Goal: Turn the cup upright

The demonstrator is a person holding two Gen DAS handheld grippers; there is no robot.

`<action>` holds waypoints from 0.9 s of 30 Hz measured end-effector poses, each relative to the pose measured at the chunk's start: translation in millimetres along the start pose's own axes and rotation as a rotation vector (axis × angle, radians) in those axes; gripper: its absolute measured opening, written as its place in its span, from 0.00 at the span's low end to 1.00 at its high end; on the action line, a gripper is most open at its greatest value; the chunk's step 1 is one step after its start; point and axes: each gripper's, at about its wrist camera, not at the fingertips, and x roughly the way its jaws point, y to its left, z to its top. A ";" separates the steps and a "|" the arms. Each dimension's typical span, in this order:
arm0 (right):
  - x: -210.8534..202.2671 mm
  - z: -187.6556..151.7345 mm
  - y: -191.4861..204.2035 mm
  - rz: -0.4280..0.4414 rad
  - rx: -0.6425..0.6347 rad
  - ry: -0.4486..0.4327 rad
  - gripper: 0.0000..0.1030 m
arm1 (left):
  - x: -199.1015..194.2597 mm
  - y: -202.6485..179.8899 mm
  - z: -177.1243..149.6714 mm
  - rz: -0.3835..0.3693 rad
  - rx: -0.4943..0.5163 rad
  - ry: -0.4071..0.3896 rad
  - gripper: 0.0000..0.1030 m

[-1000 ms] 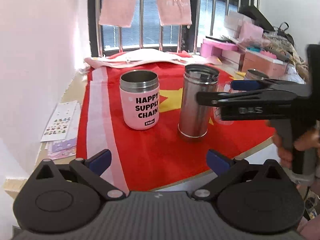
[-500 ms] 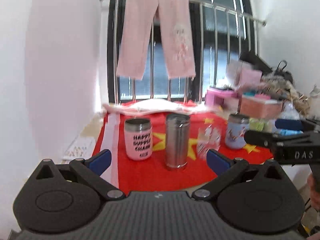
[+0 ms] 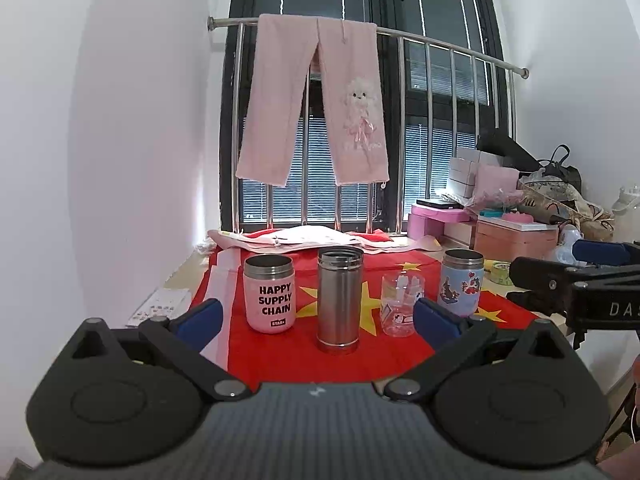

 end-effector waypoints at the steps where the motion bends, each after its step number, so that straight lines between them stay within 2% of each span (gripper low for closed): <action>1: 0.4 -0.8 0.6 0.001 0.000 0.002 1.00 | 0.1 0.9 -0.3 0.002 -0.002 0.002 1.00; 27: -0.4 -4.4 3.1 -0.004 0.006 0.005 1.00 | 0.3 0.4 -1.9 0.001 0.002 -0.002 1.00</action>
